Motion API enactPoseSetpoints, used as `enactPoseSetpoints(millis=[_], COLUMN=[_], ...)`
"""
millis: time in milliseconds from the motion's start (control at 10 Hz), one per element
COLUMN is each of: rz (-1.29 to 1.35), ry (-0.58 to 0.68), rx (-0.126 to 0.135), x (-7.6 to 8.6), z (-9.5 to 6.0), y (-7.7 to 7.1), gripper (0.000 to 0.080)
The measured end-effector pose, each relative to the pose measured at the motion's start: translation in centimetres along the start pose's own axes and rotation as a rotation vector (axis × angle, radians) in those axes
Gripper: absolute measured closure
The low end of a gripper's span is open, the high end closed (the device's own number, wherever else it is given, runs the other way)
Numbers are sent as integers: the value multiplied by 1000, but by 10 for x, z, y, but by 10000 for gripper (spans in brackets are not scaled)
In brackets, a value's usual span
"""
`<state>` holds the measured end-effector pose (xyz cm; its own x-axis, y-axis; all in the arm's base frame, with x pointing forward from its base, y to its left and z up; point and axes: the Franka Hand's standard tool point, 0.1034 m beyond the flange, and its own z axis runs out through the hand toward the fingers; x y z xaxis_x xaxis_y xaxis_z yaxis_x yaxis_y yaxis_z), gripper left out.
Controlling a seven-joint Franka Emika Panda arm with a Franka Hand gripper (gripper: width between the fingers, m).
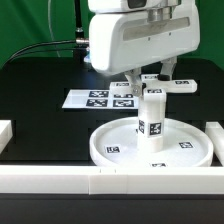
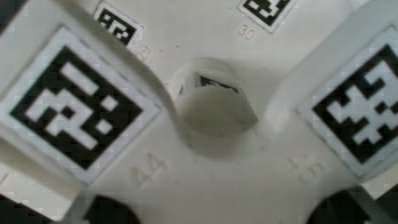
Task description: Assemble round table
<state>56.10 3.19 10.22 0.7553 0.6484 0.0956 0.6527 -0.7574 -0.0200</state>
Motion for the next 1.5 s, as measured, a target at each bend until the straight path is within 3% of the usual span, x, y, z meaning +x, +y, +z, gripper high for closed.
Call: enactPoseSetpoints(millis=[500, 900, 1500], rz=[471, 966, 1309], ry=[0, 19, 27], rx=[6, 33, 36], x=[1, 2, 3], z=[1, 2, 2], y=[-3, -4, -4], gripper=[354, 354, 354])
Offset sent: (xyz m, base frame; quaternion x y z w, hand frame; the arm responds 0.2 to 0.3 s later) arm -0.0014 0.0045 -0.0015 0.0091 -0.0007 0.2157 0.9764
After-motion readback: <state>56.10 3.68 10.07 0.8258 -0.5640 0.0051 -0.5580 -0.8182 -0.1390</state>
